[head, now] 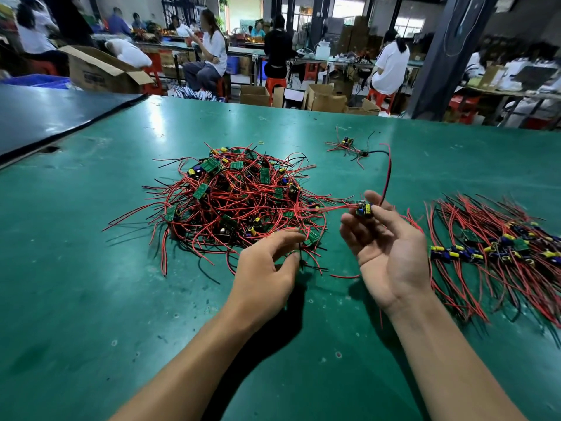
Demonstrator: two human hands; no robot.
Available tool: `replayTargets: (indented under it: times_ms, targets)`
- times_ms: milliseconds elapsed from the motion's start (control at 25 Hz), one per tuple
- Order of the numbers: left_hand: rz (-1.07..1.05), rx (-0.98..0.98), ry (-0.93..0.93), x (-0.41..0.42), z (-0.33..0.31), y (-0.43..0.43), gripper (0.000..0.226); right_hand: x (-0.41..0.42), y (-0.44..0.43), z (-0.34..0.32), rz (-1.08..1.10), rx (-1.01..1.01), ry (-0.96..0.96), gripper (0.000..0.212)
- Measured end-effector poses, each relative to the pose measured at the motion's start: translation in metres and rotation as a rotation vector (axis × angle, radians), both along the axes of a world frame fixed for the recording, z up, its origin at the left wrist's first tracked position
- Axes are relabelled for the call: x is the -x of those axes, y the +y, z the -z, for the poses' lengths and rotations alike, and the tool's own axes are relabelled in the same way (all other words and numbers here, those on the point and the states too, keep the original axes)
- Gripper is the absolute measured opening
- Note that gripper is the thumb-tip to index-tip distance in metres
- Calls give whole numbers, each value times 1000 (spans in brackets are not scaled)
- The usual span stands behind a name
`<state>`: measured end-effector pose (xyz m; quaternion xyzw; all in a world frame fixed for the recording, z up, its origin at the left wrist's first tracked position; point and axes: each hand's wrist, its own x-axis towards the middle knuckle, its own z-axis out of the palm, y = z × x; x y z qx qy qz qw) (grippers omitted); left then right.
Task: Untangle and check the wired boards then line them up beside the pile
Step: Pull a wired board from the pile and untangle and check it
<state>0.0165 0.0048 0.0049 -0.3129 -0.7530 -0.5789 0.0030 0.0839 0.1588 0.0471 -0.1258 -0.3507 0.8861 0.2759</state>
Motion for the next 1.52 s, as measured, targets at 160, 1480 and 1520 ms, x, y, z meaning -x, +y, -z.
replayTargets:
  times_ms: [160, 1480, 1520]
  targets:
    - [-159, -39, 320, -2, 0, 2, 27, -2, 3, -2, -152, 127, -1, 15]
    - [319, -170, -683, -11, -4, 1, 8, 3, -6, 38, -238, -607, -330, 28]
    - [315, -157, -670, -11, -3, 2, 10, 3, -7, 37, -202, -664, -336, 28]
